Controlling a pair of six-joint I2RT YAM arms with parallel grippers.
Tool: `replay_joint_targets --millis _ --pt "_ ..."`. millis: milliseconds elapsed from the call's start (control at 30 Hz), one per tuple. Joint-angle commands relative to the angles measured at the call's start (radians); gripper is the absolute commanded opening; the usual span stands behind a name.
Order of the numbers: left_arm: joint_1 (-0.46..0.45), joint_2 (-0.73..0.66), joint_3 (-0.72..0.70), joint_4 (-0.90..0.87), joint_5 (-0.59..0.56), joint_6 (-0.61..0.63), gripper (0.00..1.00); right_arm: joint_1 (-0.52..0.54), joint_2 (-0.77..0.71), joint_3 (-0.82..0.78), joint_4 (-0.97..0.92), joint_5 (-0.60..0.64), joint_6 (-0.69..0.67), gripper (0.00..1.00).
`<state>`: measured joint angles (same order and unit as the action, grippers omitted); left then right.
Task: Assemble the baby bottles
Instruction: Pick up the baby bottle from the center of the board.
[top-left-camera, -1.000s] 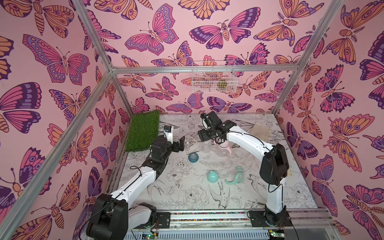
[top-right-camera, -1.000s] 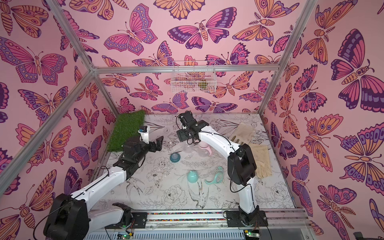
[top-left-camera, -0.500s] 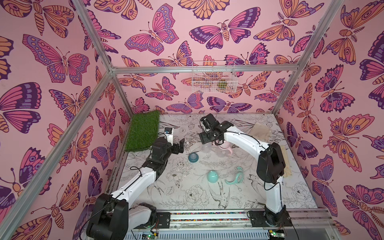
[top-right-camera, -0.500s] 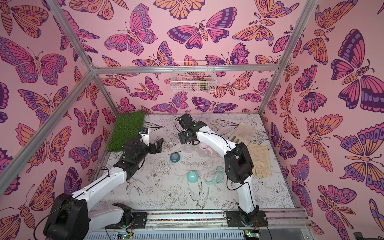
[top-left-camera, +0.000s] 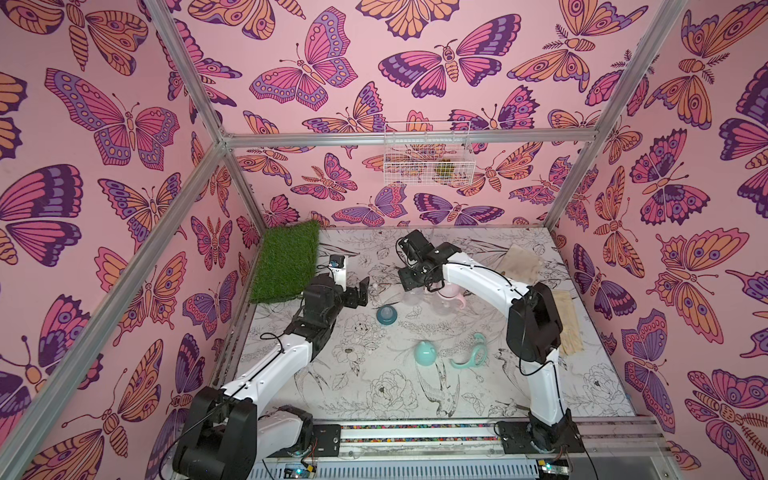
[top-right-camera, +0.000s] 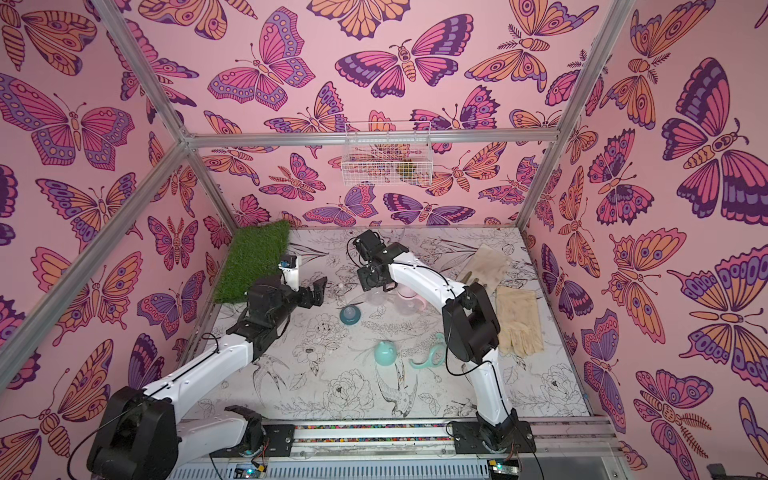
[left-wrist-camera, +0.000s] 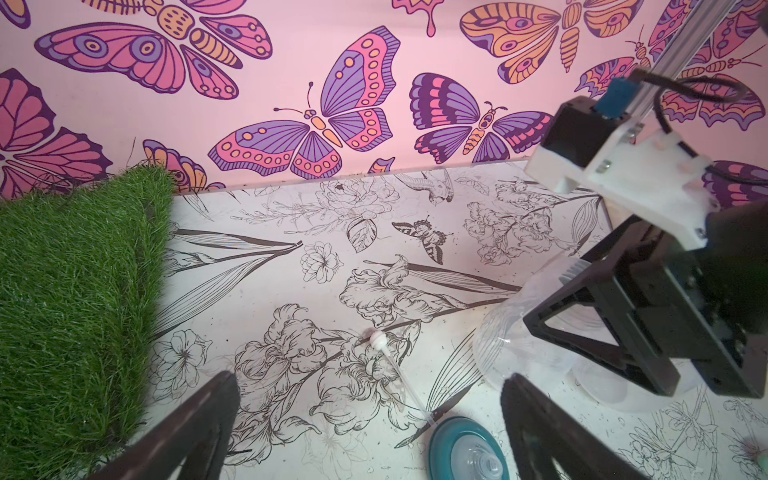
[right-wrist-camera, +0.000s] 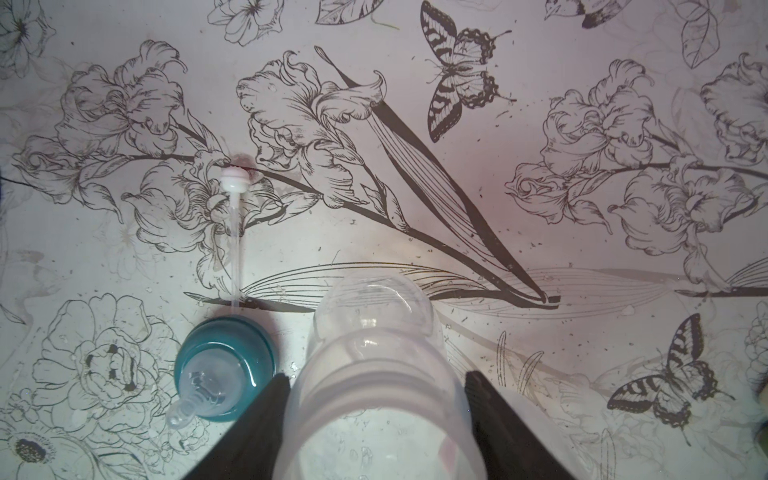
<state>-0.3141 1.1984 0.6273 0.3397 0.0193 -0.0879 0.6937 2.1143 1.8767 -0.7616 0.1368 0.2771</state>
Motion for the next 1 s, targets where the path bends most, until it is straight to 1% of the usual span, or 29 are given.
replay_joint_targets --millis 0,167,267,400,633,733,800,967 --pt "0.007 0.013 -0.014 0.013 0.02 0.006 1.0 0.01 0.03 0.055 -0.029 -0.015 -0.015 0.56" --pt "0.007 0.031 -0.015 0.022 0.053 0.007 1.0 0.018 0.052 0.12 -0.033 -0.04 -0.042 0.37" --pt "0.007 0.033 -0.025 0.042 0.105 0.022 1.0 0.02 0.046 0.149 -0.036 -0.062 -0.056 0.32" --pt "0.01 0.027 -0.045 0.089 0.235 0.051 1.0 0.02 -0.008 0.154 -0.029 -0.097 -0.083 0.29" --pt "0.013 0.003 -0.076 0.149 0.581 0.131 1.0 0.019 -0.168 0.109 -0.031 -0.149 -0.118 0.28" --pt "0.013 -0.011 -0.087 0.157 0.667 0.148 1.0 0.017 -0.237 0.084 -0.037 -0.177 -0.116 0.27" --pt "0.013 -0.016 -0.086 0.146 0.735 0.173 1.0 0.012 -0.28 0.07 -0.039 -0.219 -0.109 0.26" --pt "0.013 -0.017 -0.074 0.155 0.835 0.175 1.0 0.01 -0.348 0.048 -0.063 -0.33 -0.089 0.25"
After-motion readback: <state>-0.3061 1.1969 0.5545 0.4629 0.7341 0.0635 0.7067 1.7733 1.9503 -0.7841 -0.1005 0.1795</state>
